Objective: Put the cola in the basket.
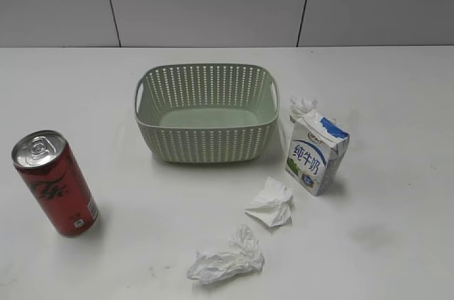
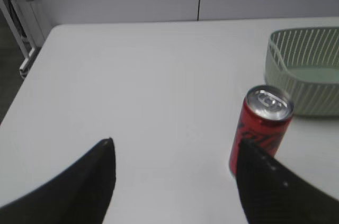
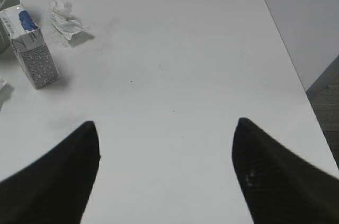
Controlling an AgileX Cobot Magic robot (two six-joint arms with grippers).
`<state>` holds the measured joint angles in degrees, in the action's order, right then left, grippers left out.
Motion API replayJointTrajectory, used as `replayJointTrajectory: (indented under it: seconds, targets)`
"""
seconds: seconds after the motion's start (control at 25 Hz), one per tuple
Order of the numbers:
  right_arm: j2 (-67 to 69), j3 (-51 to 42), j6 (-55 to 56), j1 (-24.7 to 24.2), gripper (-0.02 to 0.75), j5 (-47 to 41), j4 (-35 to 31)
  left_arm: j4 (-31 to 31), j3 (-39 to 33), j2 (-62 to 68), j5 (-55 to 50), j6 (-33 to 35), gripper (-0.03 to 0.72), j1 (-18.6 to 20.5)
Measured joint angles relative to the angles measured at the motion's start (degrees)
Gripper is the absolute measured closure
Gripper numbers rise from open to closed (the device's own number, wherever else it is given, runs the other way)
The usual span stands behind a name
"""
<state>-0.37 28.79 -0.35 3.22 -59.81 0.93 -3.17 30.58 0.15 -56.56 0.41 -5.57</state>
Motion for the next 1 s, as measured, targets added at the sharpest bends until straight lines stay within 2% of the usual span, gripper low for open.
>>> replayJointTrajectory:
  seconds: [0.2,0.32,0.56,0.76,0.88,1.0]
  targets:
    - [0.0,0.0,0.0,0.0,0.148,0.0,0.0,-0.7,1.3,0.6,5.8,0.0,0.146,0.0]
    - [0.0,0.0,0.0,0.0,0.148,0.0,0.0,-3.2,1.6,3.2,6.6,0.6,0.143,0.0]
    - [0.0,0.0,0.0,0.0,0.148,0.0,0.0,-14.6,3.6,12.6,10.3,11.6,0.086,0.0]
    - [0.0,0.0,0.0,0.0,0.148,0.0,0.0,-18.8,5.8,24.0,9.9,18.7,0.083,-0.1]
    - [0.0,0.0,0.0,0.0,0.148,0.0,0.0,-19.2,7.4,31.0,9.0,21.2,0.083,-2.6]
    - [0.0,0.0,0.0,0.0,0.148,0.0,0.0,-19.2,9.5,37.5,8.8,22.0,0.083,-7.3]
